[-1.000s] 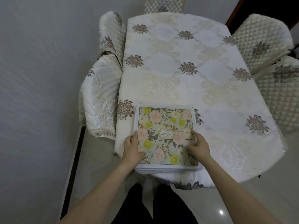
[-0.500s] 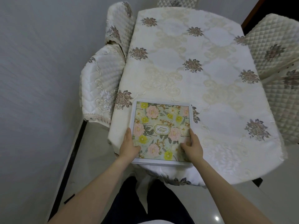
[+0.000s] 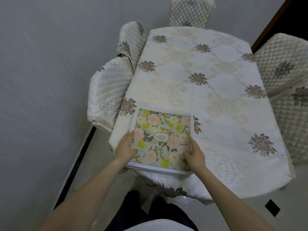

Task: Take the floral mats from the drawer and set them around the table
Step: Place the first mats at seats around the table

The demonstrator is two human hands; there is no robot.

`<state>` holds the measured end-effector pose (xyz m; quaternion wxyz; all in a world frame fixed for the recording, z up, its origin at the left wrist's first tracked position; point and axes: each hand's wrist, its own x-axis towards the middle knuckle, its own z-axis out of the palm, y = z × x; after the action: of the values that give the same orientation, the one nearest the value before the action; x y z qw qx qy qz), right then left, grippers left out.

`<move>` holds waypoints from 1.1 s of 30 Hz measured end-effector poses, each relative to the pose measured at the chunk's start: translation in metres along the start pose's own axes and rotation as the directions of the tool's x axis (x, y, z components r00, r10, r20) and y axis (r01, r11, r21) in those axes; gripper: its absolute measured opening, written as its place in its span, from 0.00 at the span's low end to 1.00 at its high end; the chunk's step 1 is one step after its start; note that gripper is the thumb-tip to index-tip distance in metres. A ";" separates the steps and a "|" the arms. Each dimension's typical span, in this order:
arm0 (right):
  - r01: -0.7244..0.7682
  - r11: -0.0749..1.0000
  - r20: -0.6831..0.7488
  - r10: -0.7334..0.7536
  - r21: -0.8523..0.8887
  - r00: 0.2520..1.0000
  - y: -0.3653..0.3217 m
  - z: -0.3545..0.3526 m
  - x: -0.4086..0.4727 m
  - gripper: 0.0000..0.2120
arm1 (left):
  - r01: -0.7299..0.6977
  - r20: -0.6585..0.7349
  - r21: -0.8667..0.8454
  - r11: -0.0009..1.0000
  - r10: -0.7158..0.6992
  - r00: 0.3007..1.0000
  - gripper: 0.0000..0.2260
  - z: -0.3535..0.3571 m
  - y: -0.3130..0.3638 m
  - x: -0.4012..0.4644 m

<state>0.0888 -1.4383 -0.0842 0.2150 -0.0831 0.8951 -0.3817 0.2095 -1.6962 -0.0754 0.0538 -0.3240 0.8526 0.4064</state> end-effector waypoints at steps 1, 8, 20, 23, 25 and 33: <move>0.015 1.000 -0.016 -0.015 -0.002 1.000 0.000 -0.002 0.000 0.33 | -0.015 -0.019 -0.013 1.000 0.015 1.000 0.35 -0.001 0.000 -0.001; -0.073 0.969 -0.022 0.081 0.236 0.996 -0.006 -0.013 0.000 0.33 | 0.037 -0.028 -0.327 0.944 -0.049 0.998 0.26 -0.011 0.005 0.000; -0.215 0.909 0.085 0.198 0.358 0.977 -0.014 -0.010 0.016 0.27 | 0.160 0.204 -0.397 0.904 -0.083 0.975 0.24 -0.025 -0.005 0.027; -0.283 0.850 0.098 0.268 0.445 0.959 -0.017 -0.004 0.013 0.27 | 0.158 0.282 -0.394 0.905 -0.044 0.958 0.24 -0.031 -0.010 0.037; -0.324 0.807 0.068 0.336 0.494 0.940 -0.020 0.000 0.007 0.27 | 0.150 0.321 -0.392 0.908 -0.018 0.947 0.23 -0.036 -0.010 0.042; -0.269 0.753 -0.128 0.423 0.601 0.897 -0.039 -0.004 -0.038 0.28 | 0.037 0.423 -0.369 0.928 0.132 0.897 0.24 -0.056 0.019 0.062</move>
<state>0.1200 -1.4507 -0.0415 0.1798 0.2034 0.7593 -0.5913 0.1594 -1.7596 -0.0483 0.1733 -0.2068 0.7344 0.6227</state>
